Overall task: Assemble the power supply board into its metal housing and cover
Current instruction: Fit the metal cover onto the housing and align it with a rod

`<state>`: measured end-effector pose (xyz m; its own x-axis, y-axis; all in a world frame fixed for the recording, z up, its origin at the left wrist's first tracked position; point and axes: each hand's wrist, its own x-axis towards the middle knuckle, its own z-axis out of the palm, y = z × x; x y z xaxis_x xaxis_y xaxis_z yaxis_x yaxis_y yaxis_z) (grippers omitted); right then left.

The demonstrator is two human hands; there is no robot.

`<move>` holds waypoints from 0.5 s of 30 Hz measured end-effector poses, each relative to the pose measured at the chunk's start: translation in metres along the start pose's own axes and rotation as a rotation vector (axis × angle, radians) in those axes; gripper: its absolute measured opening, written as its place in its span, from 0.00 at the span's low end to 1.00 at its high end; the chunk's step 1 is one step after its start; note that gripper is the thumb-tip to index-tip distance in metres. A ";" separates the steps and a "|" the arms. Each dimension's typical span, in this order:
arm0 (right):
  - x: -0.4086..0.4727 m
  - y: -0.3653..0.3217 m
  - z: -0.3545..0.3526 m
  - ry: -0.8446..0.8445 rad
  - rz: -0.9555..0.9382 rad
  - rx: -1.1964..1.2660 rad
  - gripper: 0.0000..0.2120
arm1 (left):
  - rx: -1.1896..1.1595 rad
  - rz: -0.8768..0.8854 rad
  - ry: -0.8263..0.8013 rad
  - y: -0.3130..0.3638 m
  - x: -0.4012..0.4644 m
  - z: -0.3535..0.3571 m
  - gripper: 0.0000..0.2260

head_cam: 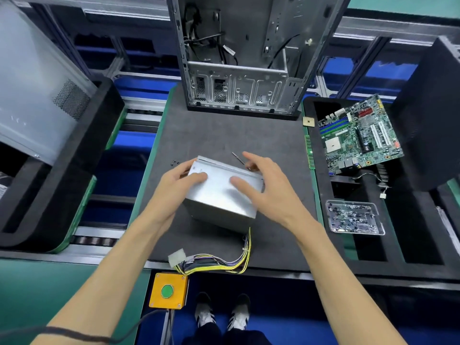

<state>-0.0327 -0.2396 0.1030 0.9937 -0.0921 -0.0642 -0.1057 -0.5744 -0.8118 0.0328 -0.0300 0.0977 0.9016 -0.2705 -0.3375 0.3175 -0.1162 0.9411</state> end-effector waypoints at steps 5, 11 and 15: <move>-0.026 0.011 0.035 0.168 0.293 0.571 0.17 | -0.025 -0.022 0.036 -0.007 0.004 0.002 0.13; -0.022 0.014 0.042 0.111 0.375 0.853 0.21 | -0.039 -0.018 -0.009 -0.002 0.011 -0.005 0.11; -0.017 0.015 0.039 0.088 0.391 0.972 0.24 | -0.041 -0.083 -0.136 0.001 0.016 -0.014 0.14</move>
<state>-0.0500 -0.2150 0.0695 0.8866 -0.2114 -0.4113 -0.3038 0.4042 -0.8627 0.0520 -0.0207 0.0935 0.8246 -0.3889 -0.4108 0.4034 -0.1048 0.9090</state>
